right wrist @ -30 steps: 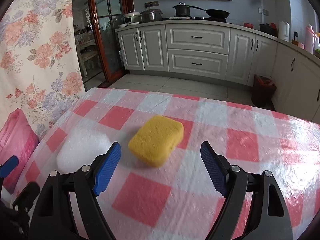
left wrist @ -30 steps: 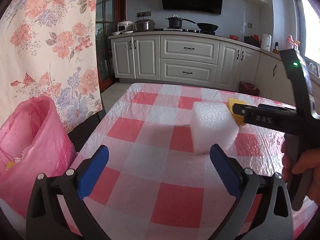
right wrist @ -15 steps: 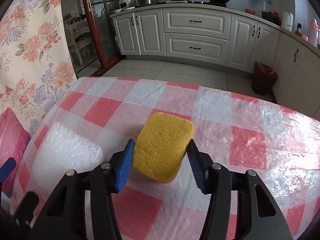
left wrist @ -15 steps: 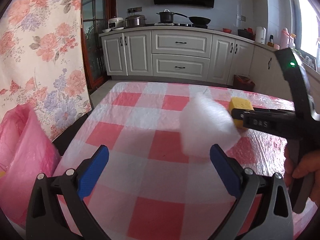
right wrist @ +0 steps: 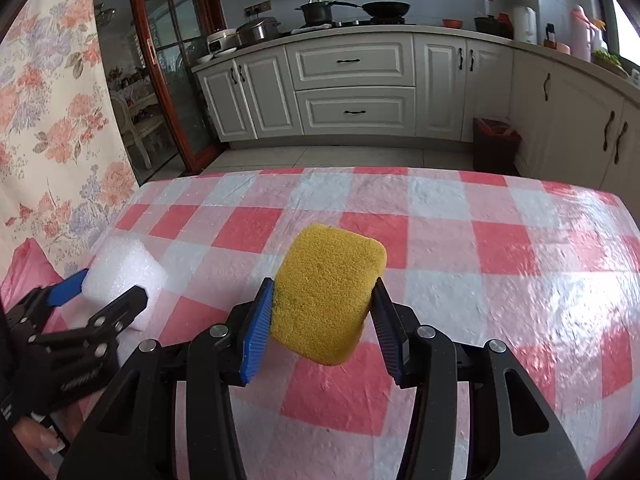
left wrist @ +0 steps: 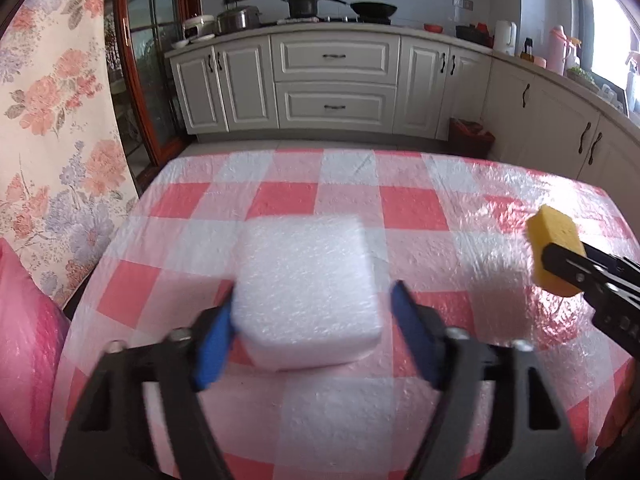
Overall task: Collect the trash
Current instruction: 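Grasp the white foam block with the left tool while the right grasps the yellow sponge, then carry the white foam block and yellow sponge over the pink bin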
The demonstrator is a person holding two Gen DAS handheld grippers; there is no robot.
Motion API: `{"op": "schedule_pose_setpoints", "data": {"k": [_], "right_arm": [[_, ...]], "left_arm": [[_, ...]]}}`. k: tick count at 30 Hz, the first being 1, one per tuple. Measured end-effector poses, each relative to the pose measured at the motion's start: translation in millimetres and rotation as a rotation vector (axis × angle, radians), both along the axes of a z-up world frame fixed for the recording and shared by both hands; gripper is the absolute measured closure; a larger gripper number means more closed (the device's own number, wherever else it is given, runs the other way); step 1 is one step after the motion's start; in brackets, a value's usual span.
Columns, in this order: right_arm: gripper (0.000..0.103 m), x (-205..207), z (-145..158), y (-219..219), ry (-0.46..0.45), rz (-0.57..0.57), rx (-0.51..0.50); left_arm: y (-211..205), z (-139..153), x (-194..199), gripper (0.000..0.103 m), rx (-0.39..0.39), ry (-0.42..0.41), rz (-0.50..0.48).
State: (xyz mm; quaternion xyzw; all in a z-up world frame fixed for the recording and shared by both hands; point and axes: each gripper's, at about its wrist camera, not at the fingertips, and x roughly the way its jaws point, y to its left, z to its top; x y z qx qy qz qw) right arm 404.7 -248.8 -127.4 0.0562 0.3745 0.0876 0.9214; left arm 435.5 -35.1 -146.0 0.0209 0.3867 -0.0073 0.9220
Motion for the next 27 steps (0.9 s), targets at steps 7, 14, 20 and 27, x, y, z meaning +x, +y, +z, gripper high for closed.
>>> {"op": "schedule_pose_setpoints", "data": {"k": [7, 14, 20, 27], "right_arm": [[0.057, -23.3, -3.2, -4.6, -0.011, -0.015, 0.027], [0.057, -58.2, -2.5, 2.8, -0.019, -0.009, 0.01], [0.057, -97.0, -0.6, 10.3, -0.033, 0.004, -0.01], [0.057, -141.0, -0.1, 27.4, -0.04, 0.048, -0.034]], "left_arm": [[7.5, 5.1, -11.7, 0.043, -0.027, -0.053, 0.008], [5.8, 10.3, -59.0, 0.043, -0.024, -0.085, -0.01], [9.0, 12.1, -113.8, 0.043, -0.018, -0.105, -0.031], [19.4, 15.2, -170.3, 0.043, -0.016, -0.135, -0.046]]}}
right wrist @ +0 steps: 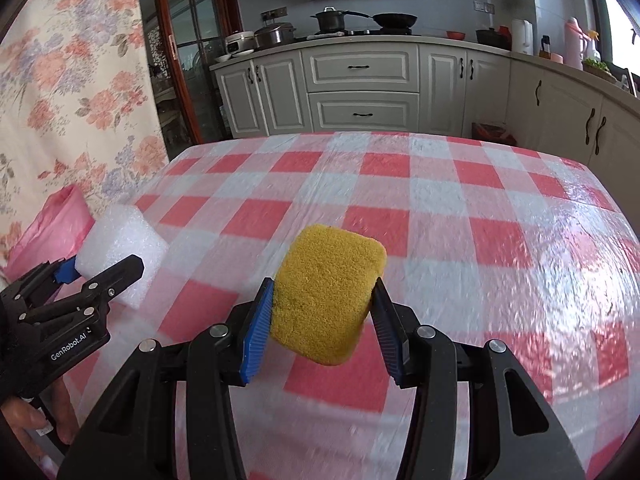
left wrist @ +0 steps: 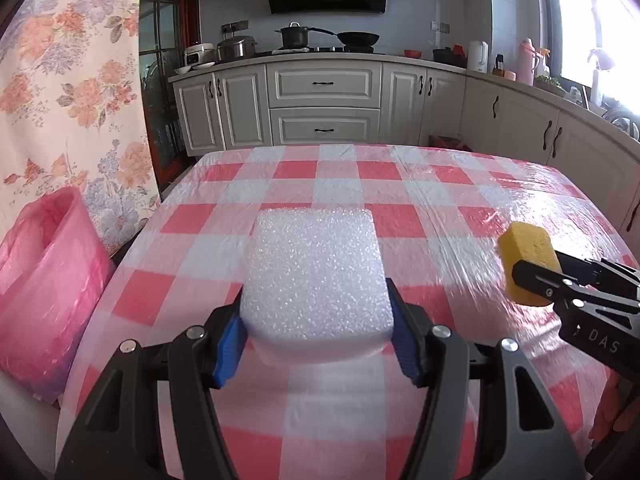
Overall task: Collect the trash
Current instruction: 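Carry the white foam block and yellow sponge over the pink bin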
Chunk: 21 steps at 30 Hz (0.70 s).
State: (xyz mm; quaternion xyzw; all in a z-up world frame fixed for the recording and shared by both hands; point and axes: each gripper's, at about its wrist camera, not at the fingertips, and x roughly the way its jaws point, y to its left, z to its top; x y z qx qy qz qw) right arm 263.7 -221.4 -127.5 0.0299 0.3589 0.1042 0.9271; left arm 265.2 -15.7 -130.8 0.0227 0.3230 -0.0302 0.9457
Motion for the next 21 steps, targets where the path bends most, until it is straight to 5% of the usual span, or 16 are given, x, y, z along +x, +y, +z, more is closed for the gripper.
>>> {"op": "schedule_pose_setpoints", "data": {"k": [21], "right_arm": [[0.057, -73.1, 41.3, 68.2, -0.082, 0.176, -0.04]], "left_arm": [[58.6, 30.3, -98.2, 0.043, -0.002, -0.117, 0.063]]}}
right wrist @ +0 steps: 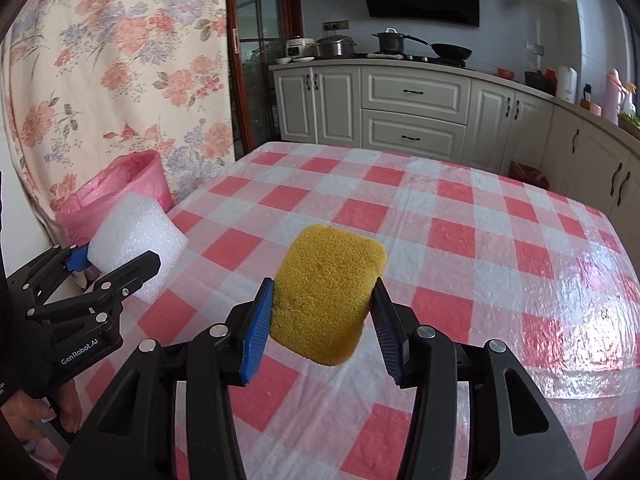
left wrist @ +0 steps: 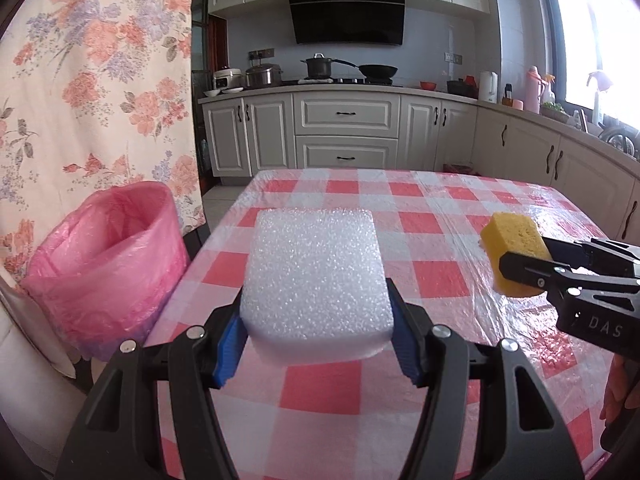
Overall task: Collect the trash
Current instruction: 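Carry the white foam block and yellow sponge over the pink bin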
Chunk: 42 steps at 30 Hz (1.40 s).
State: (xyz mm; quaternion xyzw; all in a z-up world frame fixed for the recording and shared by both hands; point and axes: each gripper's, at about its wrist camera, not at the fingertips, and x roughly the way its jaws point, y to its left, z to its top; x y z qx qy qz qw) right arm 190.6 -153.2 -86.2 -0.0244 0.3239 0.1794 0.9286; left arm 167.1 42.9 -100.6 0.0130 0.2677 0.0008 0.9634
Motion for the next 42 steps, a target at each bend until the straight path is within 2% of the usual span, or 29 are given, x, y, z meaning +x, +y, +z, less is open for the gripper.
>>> {"op": "schedule_pose_setpoints", "data": {"k": [8, 19, 23, 34, 42], "right_arm": [[0.056, -6.0, 15.0, 46.0, -0.026, 0.134, -0.002], [0.056, 11.4, 37.7, 117.0, -0.058, 0.312, 0.024], [0.056, 23.5, 45.6, 148.0, -0.068, 0.38, 0.033], [0.056, 65.3, 58.8, 227.3, -0.09, 0.521, 0.041], [0.055, 95.3, 57.3, 280.2, -0.096, 0.583, 0.025]], "left_arm": [[37.4, 18.1, -18.8, 0.043, 0.0, -0.051, 0.06], [100.1, 51.5, -26.7, 0.043, 0.056, -0.114, 0.172], [127.9, 58.6, -21.9, 0.043, 0.056, -0.112, 0.216], [212.7, 68.6, 10.7, 0.043, -0.006, -0.092, 0.337], [247.2, 64.8, 31.1, 0.043, -0.004, -0.073, 0.416]]}}
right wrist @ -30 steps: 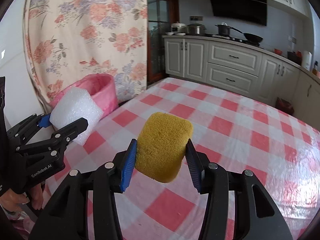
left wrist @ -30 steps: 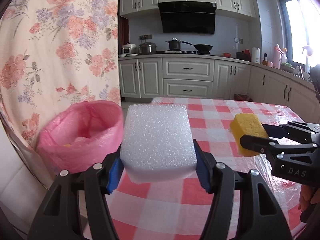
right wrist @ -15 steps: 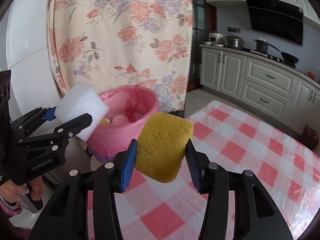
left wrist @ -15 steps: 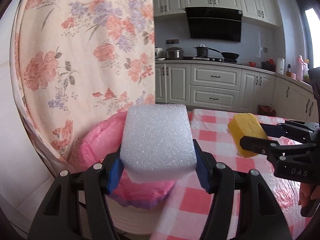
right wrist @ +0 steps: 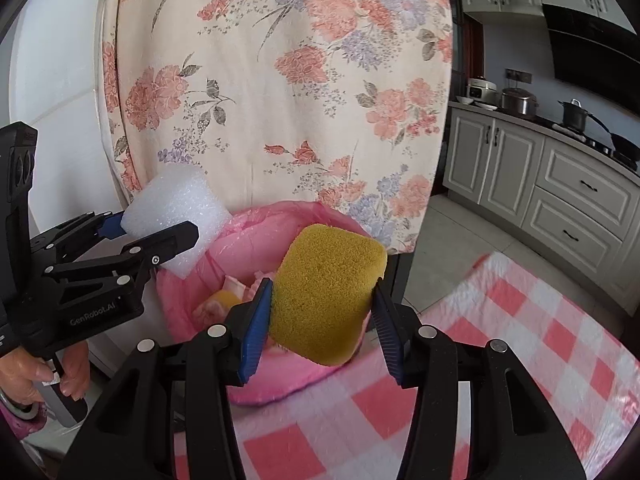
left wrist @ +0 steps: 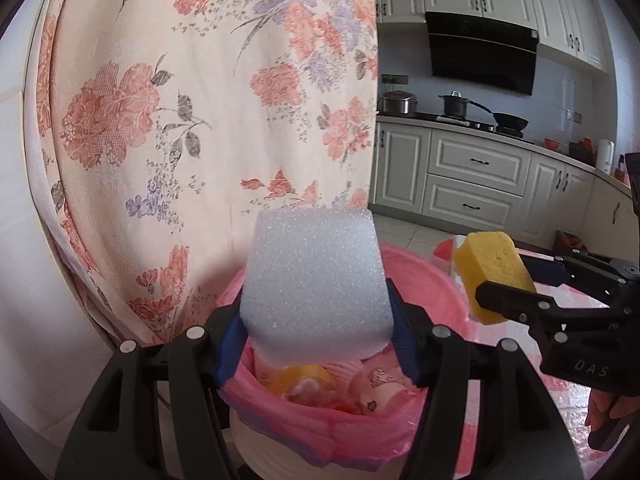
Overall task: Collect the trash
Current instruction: 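Carry the white foam block and yellow sponge over the pink bin, then open both tools to drop the foam block and sponge into the bin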
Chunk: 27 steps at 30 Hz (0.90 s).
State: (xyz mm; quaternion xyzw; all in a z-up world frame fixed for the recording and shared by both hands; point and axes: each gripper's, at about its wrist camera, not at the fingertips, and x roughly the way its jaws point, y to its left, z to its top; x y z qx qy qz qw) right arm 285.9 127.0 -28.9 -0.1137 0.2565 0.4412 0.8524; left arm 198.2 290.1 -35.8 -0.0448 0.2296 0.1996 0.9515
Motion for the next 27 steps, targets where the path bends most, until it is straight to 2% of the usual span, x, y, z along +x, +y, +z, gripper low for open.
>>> {"op": "schedule_pose_setpoints", "data": {"k": [6, 9, 10, 12, 14, 18, 20, 22, 27], "right_arm": [[0.054, 26.5, -7.4, 25.3, 0.025, 0.019, -0.001], [0.049, 34.0, -10.2, 29.8, 0.028, 0.028, 0.002], [0.048, 38.7, -11.1, 31.5, 0.034, 0.03, 0.007], [0.033, 44.7, -12.6, 33.0, 0.038, 0.032, 0.018], [0.028, 49.5, -14.0, 33.7, 0.032, 0.031, 0.026], [0.028, 52.4, -14.3, 29.7, 0.02, 0.023, 0.024], [0.028, 52.0, -12.5, 23.3, 0.021, 0.01, 0.036], [0.028, 50.2, -11.5, 15.1, 0.023, -0.007, 0.045], [0.028, 42.4, -7.8, -3.5, 0.019, -0.045, 0.034]], "left_arm": [[18.9, -8.6, 16.7, 0.043, -0.017, 0.027, 0.015], [25.6, -10.0, 24.7, 0.042, -0.021, 0.028, 0.019], [27.8, -10.6, 27.8, 0.041, -0.02, 0.028, 0.022], [31.3, -11.5, 31.3, 0.031, -0.018, 0.026, 0.037], [35.1, -11.2, 31.1, 0.023, -0.023, 0.012, 0.056], [37.0, -10.8, 30.5, 0.019, -0.015, 0.012, 0.072], [34.8, -9.7, 25.9, 0.01, -0.001, 0.007, 0.082], [30.6, -7.4, 20.1, 0.005, 0.021, -0.004, 0.093], [20.7, -0.3, 7.7, 0.005, 0.03, -0.018, 0.105]]}}
